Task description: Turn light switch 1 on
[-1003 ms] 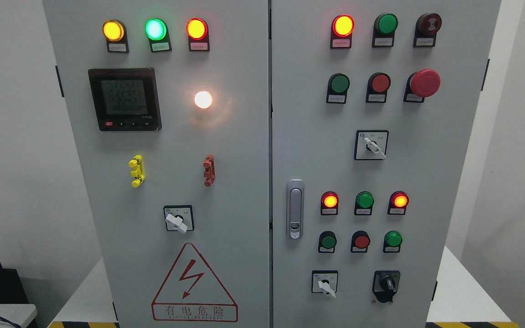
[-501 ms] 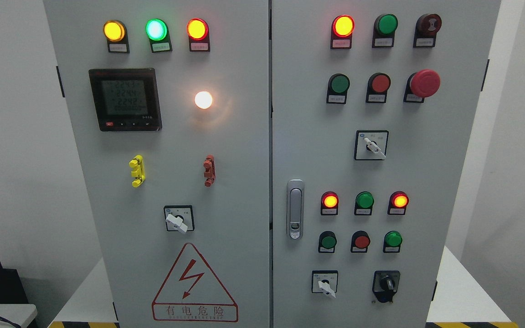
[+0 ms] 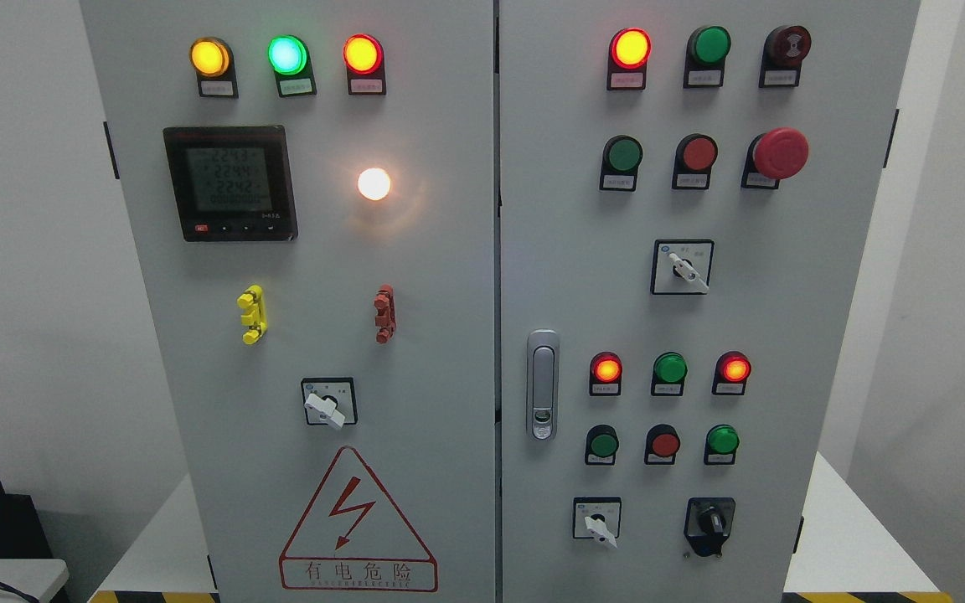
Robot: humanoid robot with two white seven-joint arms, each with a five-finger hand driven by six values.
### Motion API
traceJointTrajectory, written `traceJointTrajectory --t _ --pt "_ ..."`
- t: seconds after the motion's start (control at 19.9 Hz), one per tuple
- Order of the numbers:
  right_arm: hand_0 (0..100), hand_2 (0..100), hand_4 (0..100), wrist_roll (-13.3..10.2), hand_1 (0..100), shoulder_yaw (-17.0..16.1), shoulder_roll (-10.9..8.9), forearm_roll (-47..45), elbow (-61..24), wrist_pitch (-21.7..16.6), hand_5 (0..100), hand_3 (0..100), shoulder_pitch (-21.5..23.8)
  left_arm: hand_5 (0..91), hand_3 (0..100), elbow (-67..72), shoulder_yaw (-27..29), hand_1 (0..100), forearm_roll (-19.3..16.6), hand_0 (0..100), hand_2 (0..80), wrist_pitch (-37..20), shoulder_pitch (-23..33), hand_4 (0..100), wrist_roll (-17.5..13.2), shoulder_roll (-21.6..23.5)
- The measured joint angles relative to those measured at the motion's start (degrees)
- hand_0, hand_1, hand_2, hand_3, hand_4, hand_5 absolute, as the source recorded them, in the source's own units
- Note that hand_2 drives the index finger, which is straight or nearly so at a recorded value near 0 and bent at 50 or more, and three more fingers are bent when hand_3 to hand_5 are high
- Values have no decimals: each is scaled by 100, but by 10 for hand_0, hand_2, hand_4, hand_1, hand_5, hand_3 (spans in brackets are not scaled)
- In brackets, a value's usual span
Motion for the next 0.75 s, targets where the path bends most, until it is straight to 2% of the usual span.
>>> traceJointTrajectory --t 0.35,0.75 --pt "120 0 0 0 389 0 0 0 0 0 0 0 0 0 0 974 -1245 0 -5 541 0 200 -341 0 135 -78" --pt "120 0 0 0 389 0 0 0 0 0 0 0 0 0 0 1592 -2084 0 34 529 0 278 -526 0 330 -129"
